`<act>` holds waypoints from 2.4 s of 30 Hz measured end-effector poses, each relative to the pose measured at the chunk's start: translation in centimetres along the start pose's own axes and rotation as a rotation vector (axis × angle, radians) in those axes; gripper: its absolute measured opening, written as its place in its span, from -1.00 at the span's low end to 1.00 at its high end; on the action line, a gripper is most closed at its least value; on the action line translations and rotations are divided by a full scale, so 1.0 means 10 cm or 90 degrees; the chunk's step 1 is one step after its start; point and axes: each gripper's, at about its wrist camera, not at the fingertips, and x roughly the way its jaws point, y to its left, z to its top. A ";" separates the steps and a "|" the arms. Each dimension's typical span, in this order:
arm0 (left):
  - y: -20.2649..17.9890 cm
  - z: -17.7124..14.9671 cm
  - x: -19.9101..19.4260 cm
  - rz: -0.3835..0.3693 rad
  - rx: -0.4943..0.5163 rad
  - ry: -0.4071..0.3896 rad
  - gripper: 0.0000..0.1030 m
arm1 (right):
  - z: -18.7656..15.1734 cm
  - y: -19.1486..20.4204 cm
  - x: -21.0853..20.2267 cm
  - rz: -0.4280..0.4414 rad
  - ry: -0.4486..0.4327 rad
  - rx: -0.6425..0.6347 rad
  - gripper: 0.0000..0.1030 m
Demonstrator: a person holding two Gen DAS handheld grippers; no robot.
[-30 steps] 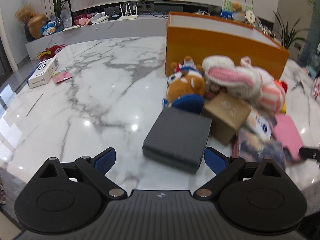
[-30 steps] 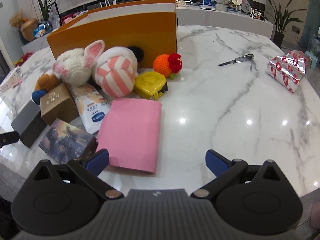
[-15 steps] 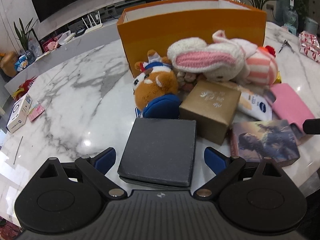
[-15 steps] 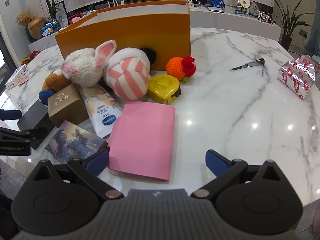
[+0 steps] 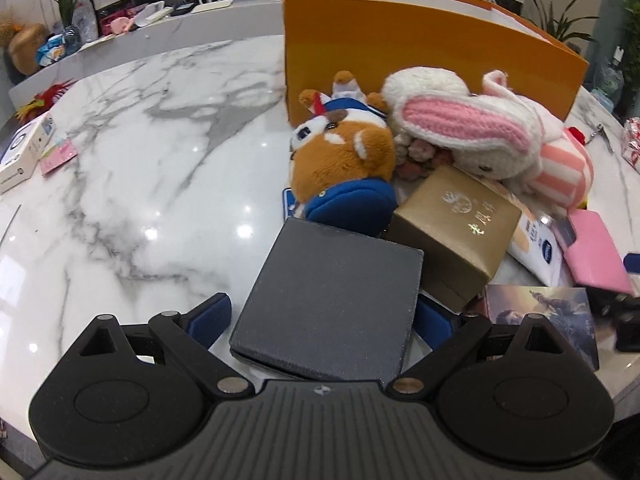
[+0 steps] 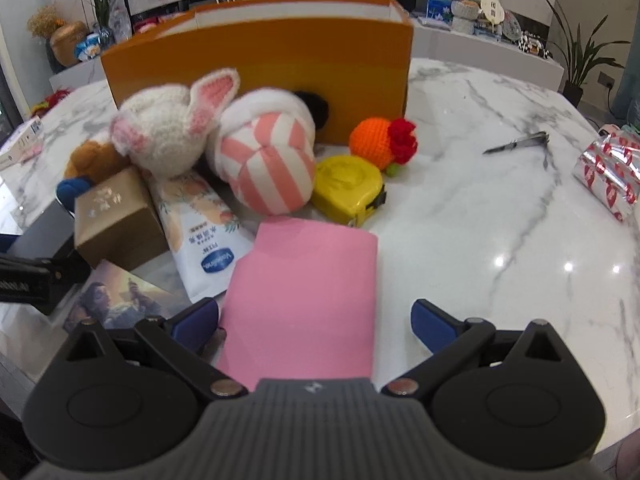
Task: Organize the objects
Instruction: 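Reach the left tool to the dark grey box while the right tool reaches the pink notebook, then grasp the dark grey box with the left tool while the right tool grasps the pink notebook, then carry the grey box and pink notebook over the orange box with both tools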
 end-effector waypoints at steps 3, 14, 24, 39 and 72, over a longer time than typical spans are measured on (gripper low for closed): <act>-0.02 -0.01 -0.01 0.004 -0.004 -0.005 1.00 | 0.00 0.02 0.01 -0.006 -0.003 0.002 0.99; -0.06 -0.06 -0.08 0.004 0.002 -0.020 0.94 | -0.04 -0.01 0.00 0.003 -0.013 -0.011 0.98; -0.06 -0.05 -0.19 0.009 -0.012 -0.042 0.90 | -0.06 -0.08 -0.11 0.028 -0.036 0.020 0.59; -0.05 -0.03 -0.41 0.013 -0.031 -0.078 0.90 | -0.14 -0.22 -0.57 0.072 -0.079 0.073 0.57; -0.35 2.71 0.78 0.026 0.039 0.013 0.87 | 2.66 -0.23 0.68 0.070 -0.060 -0.010 0.57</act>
